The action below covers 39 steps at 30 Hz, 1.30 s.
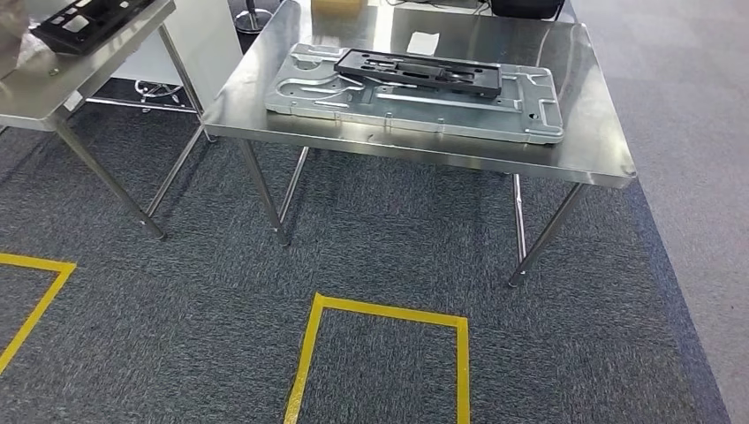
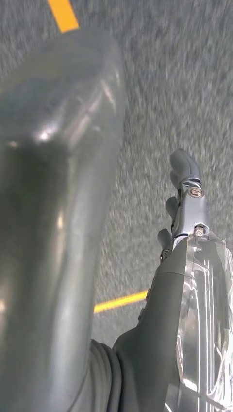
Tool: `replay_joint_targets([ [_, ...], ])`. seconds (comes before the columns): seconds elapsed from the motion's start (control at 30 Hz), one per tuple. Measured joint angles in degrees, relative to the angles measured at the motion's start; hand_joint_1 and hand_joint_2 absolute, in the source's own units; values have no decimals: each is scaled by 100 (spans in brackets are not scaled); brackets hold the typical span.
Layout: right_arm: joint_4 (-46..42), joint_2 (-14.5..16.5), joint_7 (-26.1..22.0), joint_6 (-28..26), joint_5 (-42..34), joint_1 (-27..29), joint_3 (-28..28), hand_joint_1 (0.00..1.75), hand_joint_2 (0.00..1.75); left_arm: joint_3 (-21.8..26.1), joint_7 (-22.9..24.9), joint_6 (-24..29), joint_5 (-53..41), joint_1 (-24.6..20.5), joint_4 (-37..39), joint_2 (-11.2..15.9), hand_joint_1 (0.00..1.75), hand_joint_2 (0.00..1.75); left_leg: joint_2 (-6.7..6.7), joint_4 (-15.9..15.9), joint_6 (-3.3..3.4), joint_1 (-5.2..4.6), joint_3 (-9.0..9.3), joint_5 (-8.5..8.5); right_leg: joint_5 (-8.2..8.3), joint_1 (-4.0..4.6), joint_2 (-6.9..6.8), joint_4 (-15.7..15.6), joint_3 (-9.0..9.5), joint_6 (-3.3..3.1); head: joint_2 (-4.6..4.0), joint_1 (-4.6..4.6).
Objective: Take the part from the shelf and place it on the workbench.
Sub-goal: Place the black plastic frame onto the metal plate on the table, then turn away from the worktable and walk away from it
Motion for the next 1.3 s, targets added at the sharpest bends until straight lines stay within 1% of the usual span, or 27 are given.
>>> replay_joint_targets([
  [0.03, 10, -3, 16, 28, 39, 0, 0, 0, 0, 5, -2, -7, -3, 7, 0, -7, 0, 0, -10, 23, 8, -2, -115, 77, -297, -13, -1, 361, -47, 22, 0, 15],
  [0.07, 17, -8, 34, 51, 85, -1, 0, 0, 0, 12, -3, -11, -11, 14, 0, -15, 0, 0, -25, 55, 0, -1, -234, 152, -433, -25, -1, 685, -60, 42, 0, 19],
  [0.1, 20, -17, 50, 73, 137, -3, 0, 0, 0, 19, -4, -15, -22, 17, 0, -24, 0, 0, -47, 96, -15, 2, -367, 224, -400, -36, -1, 900, -19, 59, 0, 19],
  [0.13, 23, -26, 65, 94, 192, -5, 1, 0, 0, 24, -6, -16, -35, 17, 0, -32, 0, 0, -78, 145, -35, 7, -505, 290, -229, -47, 3, 952, 94, 69, 0, 20],
  [0.2, 26, -42, 86, 127, 296, -7, 8, 0, 0, 26, 0, -10, -67, 10, 0, -49, 0, 0, -163, 260, -89, 21, -779, 409, 86, -75, 103, 544, 580, 63, 0, 20],
  [0.23, 27, -45, 96, 136, 340, -6, 19, 0, 0, 26, 17, 4, -81, 3, 0, -60, 0, 0, -209, 326, -118, 17, -887, 457, 51, -76, 207, 97, 942, 43, 0, 20],
  [0.27, 29, -46, 106, 140, 379, -4, 31, 0, 0, 27, 39, 23, -92, -3, 0, -67, 0, 0, -251, 381, -150, 10, -968, 506, -96, -74, 297, -331, 1261, 7, 0, 20],
  [0.3, 33, -45, 120, 143, 417, -3, 43, 0, 0, 29, 70, 46, -96, -8, 0, -74, 0, 0, -296, 419, -182, 2, -1021, 561, -256, -67, 356, -665, 1490, -33, 0, 21],
  [0.33, 39, -42, 142, 142, 457, -3, 57, 0, 0, 33, 113, 69, -93, -3, 0, -80, 0, 0, -345, 433, -216, -6, -1054, 620, -344, -52, 343, -861, 1602, -79, 0, 21],
  [0.4, 63, -19, 214, 127, 553, -6, 93, 0, 0, 51, 239, 106, -80, 21, 0, -87, 0, 0, -403, 449, -277, 8, -1103, 673, -299, -61, 207, -890, 1561, -189, 0, 20],
  [0.47, 84, 13, 315, 82, 673, -4, 154, 0, 0, 79, 441, 154, -55, 44, 0, -101, 0, 0, -322, 735, -329, 35, -1225, 348, -200, -76, 60, -894, 1482, -289, 0, -11],
  [0.53, 103, 44, 407, 21, 792, 9, 230, 0, 0, 125, 665, 213, -10, 49, 1, -119, 0, 0, -198, 1425, -390, 65, -1435, -186, -109, -65, -78, -884, 1368, -319, 0, -46],
  [0.57, 115, 62, 442, -5, 840, 17, 269, 0, 0, 155, 757, 235, 9, 52, 1, -123, 0, 0, -164, 1782, -421, 80, -1515, -332, -67, -60, -150, -874, 1302, -312, 0, -50],
  [0.63, 135, 95, 470, -37, 898, 18, 333, 0, 0, 210, 866, 256, 37, 64, 1, -126, 0, 0, -123, 2038, -456, 104, -1446, -268, -7, -56, -282, -838, 1181, -288, 0, -52],
  [0.7, 153, 126, 474, -47, 923, -2, 375, 0, 0, 248, 903, 259, 54, 69, 0, -122, 0, 0, -10, 1440, -447, 110, -939, -16, 19, -58, -401, -788, 1106, -260, 0, -55],
  [0.77, 170, 154, 472, -50, 943, -17, 406, 0, 0, 279, 914, 261, 67, 49, 0, -116, 0, 0, 215, 652, -392, 72, -396, 30, 28, -39, -513, -744, 1070, -211, 0, -55],
  [0.83, 181, 174, 457, -47, 993, -41, 451, 0, 0, 313, 918, 264, 86, 38, 0, -108, 0, 0, 301, 354, -309, 27, -266, -39, 38, -17, -615, -725, 1060, -143, 0, -50],
  [0.87, 185, 183, 446, -44, 1028, -60, 479, 0, 0, 330, 916, 266, 97, 44, 0, -104, 0, 0, 248, 337, -258, 24, -302, -33, 47, -10, -670, -732, 1068, -107, 0, -44],
  [0.9, 187, 189, 432, -39, 1068, -77, 508, 0, 0, 345, 913, 263, 106, 53, 0, -100, 0, 0, 202, 306, -210, 34, -320, -11, 30, -17, -652, -711, 1068, -69, 0, -43],
  [0.97, 193, 196, 403, -30, 1133, -86, 564, 0, 0, 363, 906, 257, 111, 57, 0, -92, 0, 0, 102, 261, -111, 57, -356, 66, -195, -35, -404, -428, 945, -10, 0, -16],
  [1.03, 208, 202, 395, -21, 1161, -73, 605, 0, 0, 369, 895, 250, 109, 42, 0, -77, 0, 0, -5, 256, -48, 49, -423, 133, -625, -53, -105, 284, 617, 6, 0, 15],
  [1.07, 218, 208, 409, -18, 1162, -67, 617, 0, 0, 372, 886, 249, 109, 36, 0, -64, 0, 0, -70, 261, -34, 34, -458, 157, -783, -55, -53, 655, 445, 3, 0, 21],
  [1.1, 227, 215, 430, -16, 1162, -61, 623, 0, 0, 376, 878, 248, 109, 35, 0, -51, 0, 0, -139, 265, -28, 17, -481, 174, -828, -54, -36, 879, 341, -8, 0, 21],
  [1.13, 236, 224, 453, -15, 1162, -56, 628, 0, 0, 383, 870, 248, 109, 38, 0, -39, 0, 0, -211, 269, -27, -1, -493, 186, -752, -51, -26, 894, 334, -27, 0, 21],
  [1.17, 242, 232, 471, -15, 1163, -52, 633, 0, 0, 391, 863, 248, 109, 40, 0, -28, 0, 0, -285, 276, -31, -17, -497, 194, -566, -43, -4, 674, 438, -58, 0, 21],
  [1.23, 250, 241, 491, -15, 1169, -44, 643, 0, 0, 404, 851, 247, 109, 38, 0, -16, 0, 0, -414, 296, -47, -46, -502, 206, -142, -18, 191, -117, 799, -160, 0, 19],
  [1.3, 257, 249, 519, -10, 1196, -43, 654, 0, 0, 413, 829, 244, 115, 27, 0, -7, 0, 0, -525, 323, -87, -47, -545, 228, 38, 2, 377, -631, 1005, -228, 0, 15],
])
